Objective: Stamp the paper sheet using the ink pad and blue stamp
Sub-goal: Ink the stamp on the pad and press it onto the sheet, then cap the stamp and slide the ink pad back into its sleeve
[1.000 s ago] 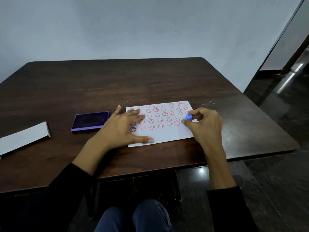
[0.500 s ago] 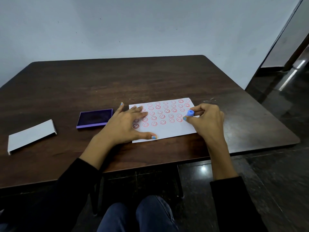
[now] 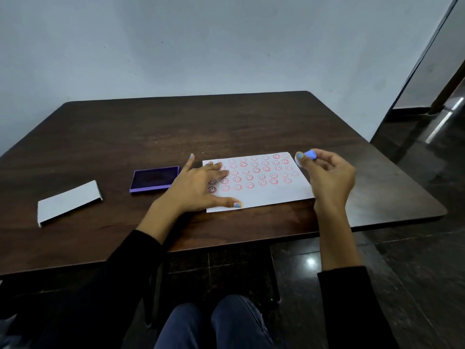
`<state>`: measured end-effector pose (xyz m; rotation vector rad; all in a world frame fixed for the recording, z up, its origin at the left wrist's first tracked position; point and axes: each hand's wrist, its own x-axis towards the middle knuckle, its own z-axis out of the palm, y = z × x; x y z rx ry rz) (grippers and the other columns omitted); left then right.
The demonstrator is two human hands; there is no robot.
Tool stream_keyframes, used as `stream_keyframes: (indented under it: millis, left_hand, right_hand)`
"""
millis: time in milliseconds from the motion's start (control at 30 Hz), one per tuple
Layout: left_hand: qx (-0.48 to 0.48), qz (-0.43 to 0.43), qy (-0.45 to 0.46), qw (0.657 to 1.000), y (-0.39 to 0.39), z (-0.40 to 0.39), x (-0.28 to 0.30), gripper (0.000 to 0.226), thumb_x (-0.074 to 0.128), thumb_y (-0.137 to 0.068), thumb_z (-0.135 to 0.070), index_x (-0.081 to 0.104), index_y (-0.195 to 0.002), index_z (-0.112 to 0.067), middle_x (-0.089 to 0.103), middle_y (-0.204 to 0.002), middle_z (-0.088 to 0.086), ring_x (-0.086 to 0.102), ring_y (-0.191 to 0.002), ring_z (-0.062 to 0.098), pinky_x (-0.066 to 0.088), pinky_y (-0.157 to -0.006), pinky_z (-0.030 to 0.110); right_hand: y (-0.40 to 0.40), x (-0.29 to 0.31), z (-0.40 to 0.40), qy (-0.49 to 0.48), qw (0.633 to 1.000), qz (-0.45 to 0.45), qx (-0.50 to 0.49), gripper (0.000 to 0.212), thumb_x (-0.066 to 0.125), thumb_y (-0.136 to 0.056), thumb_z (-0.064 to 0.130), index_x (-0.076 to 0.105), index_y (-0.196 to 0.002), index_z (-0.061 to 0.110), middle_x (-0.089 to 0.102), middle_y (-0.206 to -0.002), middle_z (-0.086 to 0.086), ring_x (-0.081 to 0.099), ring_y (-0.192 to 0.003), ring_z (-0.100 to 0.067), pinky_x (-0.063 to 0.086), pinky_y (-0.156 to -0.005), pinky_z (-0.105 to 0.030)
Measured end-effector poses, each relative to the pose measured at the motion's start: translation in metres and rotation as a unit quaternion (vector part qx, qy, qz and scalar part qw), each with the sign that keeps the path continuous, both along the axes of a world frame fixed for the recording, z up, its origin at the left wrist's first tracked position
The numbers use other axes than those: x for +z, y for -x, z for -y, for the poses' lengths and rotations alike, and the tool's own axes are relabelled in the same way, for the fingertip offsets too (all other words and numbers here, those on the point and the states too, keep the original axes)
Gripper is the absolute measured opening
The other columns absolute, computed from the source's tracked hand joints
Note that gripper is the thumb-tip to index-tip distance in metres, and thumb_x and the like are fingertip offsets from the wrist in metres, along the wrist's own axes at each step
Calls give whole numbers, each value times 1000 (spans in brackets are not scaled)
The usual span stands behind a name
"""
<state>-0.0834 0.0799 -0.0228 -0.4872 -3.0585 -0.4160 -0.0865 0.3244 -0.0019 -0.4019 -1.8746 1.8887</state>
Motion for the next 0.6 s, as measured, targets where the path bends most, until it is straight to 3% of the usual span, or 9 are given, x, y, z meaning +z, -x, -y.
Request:
stream_keyframes:
  millis: [200, 300, 400, 600]
  left_hand:
    - [29, -21, -49, 998, -13, 14, 7, 99, 45, -63, -83, 36, -142, -25, 27, -155, 2, 19, -145, 13, -14, -117, 47]
    - [76, -59, -59, 994, -26, 43, 8, 98, 58, -59, -79, 42, -139, -25, 30, -154, 2, 18, -145, 14, -15, -115, 45]
    - [112, -45, -43, 992, -36, 65, 5, 82, 67, -64, -68, 49, -133, -27, 31, -154, 3, 15, -146, 16, -16, -113, 44]
    - [104, -77, -38, 991, -37, 61, -1, 59, 59, -79, -57, 53, -130, -29, 30, -154, 8, 15, -146, 19, -14, -115, 47]
  right_hand:
    - [0, 8, 2, 107, 993, -31, 29, 27, 81, -70, 13, 69, -93, 9, 74, -87, -10, 71, -75, -11, 50, -60, -10]
    - [-1, 10, 4, 123, 990, -44, 43, 30, 80, -70, 12, 68, -97, 5, 73, -86, -11, 71, -78, -14, 51, -63, -12]
    - [-1, 13, 12, 125, 989, -45, 57, 31, 80, -71, 12, 68, -99, 5, 73, -84, -7, 72, -79, -14, 54, -66, -15]
    - [-2, 19, 36, 119, 988, -37, 95, 31, 79, -71, 11, 68, -100, 5, 74, -87, -6, 72, -77, -10, 57, -70, -19]
